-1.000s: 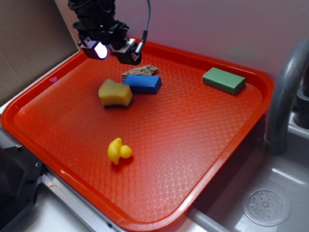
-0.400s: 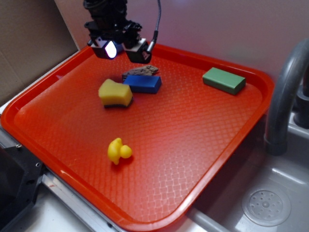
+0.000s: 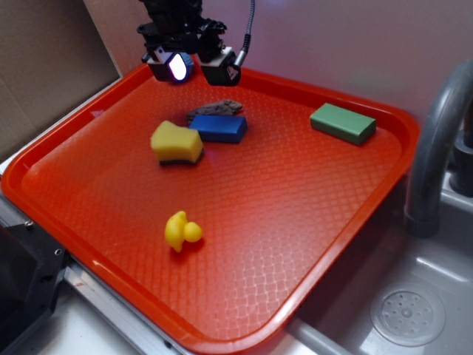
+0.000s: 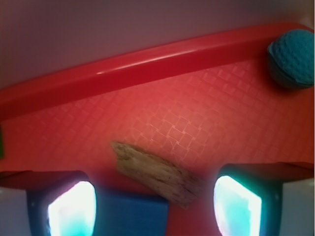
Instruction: Grab the wood chip.
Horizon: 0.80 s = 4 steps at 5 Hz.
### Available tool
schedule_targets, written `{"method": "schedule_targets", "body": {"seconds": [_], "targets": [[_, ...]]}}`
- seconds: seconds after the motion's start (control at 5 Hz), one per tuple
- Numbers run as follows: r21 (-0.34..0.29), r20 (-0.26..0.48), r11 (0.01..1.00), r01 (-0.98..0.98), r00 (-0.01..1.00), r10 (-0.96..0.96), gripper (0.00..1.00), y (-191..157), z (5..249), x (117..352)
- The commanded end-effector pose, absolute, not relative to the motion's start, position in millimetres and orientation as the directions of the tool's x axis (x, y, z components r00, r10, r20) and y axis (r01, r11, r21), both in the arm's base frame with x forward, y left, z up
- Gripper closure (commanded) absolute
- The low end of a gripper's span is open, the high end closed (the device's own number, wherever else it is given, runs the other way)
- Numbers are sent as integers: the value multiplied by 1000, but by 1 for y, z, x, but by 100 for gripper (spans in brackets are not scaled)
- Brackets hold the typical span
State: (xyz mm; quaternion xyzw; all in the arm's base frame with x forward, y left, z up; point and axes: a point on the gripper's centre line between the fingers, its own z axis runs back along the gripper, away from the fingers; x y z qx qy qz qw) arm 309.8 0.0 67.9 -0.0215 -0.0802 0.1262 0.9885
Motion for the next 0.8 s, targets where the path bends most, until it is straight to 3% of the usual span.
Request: {"method": "schedule_targets", "body": {"seconds": [0.0, 0.6], "targets": [[-30, 199, 972, -235, 951, 236, 0, -3, 63, 323], [17, 173, 975, -222, 961, 216, 0, -1, 40, 322]]}}
